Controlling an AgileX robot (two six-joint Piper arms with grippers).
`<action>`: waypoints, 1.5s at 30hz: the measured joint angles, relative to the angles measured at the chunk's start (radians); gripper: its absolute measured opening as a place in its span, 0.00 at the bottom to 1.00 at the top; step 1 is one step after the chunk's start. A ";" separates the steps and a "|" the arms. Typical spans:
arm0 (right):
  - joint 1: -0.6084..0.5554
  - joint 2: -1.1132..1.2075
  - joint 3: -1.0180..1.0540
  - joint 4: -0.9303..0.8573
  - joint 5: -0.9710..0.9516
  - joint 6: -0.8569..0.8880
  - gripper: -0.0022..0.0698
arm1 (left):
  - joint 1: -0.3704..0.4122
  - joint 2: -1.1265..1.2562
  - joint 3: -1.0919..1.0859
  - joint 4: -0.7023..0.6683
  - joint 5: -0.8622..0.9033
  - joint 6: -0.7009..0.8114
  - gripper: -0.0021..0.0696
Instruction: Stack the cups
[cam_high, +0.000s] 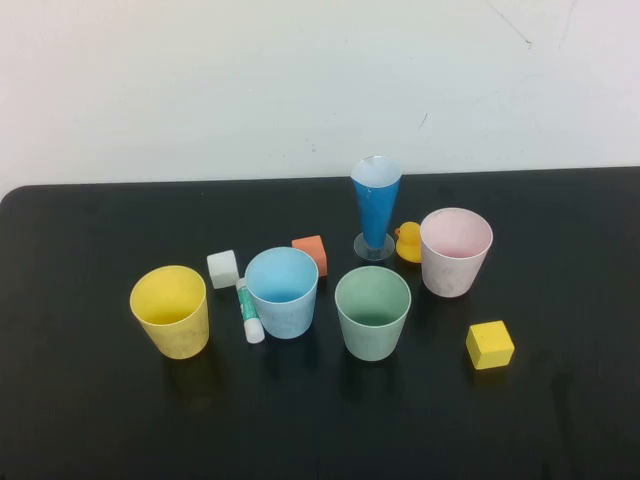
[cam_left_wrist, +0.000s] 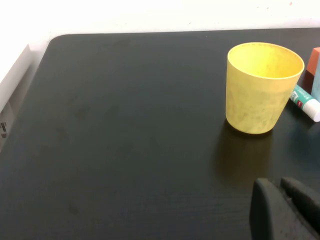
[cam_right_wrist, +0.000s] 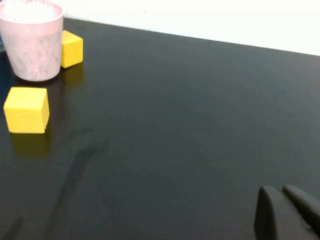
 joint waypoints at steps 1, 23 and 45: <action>0.000 0.000 0.000 0.000 0.000 0.000 0.03 | 0.000 0.000 0.000 0.000 0.000 0.000 0.03; 0.000 0.000 -0.001 -0.022 0.002 0.000 0.03 | 0.000 0.000 0.000 0.002 0.000 0.000 0.03; 0.000 0.000 0.003 -0.034 -0.186 0.000 0.03 | 0.000 0.000 0.004 0.002 -0.229 0.000 0.03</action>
